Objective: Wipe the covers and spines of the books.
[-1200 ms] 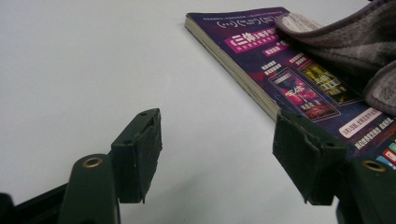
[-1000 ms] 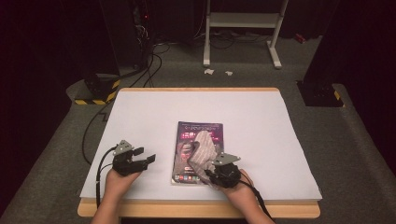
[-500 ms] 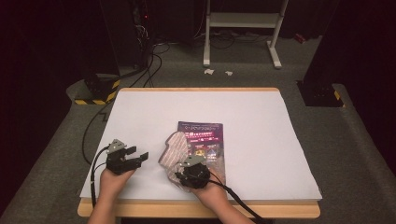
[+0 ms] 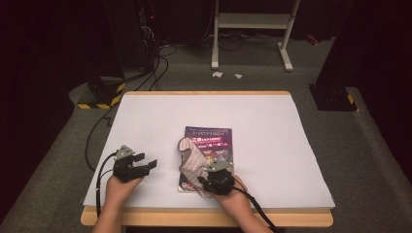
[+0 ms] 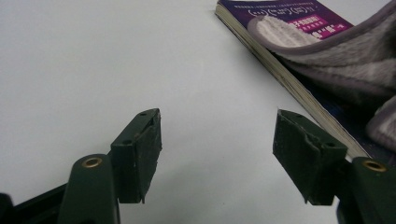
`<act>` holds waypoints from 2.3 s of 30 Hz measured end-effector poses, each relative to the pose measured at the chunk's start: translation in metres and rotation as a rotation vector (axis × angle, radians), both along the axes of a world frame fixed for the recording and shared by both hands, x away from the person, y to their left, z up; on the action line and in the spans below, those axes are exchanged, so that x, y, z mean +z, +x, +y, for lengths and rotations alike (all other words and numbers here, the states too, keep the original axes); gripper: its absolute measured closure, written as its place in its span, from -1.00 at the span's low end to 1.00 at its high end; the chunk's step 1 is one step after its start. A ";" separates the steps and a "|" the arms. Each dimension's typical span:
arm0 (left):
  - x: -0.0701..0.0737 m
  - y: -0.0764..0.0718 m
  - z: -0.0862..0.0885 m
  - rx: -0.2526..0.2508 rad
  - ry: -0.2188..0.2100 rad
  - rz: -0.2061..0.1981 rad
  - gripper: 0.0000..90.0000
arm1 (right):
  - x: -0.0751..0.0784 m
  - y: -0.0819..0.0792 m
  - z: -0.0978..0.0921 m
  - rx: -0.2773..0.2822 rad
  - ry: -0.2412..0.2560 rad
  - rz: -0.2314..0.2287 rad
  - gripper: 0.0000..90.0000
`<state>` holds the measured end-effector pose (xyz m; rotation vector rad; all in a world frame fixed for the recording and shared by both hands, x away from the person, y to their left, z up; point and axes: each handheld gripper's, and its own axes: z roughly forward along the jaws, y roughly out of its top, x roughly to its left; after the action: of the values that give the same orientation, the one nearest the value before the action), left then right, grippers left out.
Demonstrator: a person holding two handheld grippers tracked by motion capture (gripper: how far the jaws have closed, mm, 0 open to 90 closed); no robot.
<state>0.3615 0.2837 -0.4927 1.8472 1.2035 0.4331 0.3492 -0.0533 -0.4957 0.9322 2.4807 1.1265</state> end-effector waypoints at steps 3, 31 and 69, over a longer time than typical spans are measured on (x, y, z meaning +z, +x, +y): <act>-0.001 0.000 -0.003 -0.006 -0.001 0.001 -0.27 | 0.001 -0.001 -0.024 -0.045 -0.001 0.004 0.40; -0.001 0.001 -0.004 -0.019 0.006 0.005 -0.27 | 0.003 0.050 -0.068 -0.238 0.001 0.030 0.40; -0.004 0.001 -0.005 -0.034 0.007 0.017 -0.26 | 0.002 0.065 0.026 -0.110 -0.012 0.016 0.38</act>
<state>0.3629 0.2789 -0.4965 1.8780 1.1814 0.4033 0.4140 -0.0275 -0.4937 1.0639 2.4129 1.0721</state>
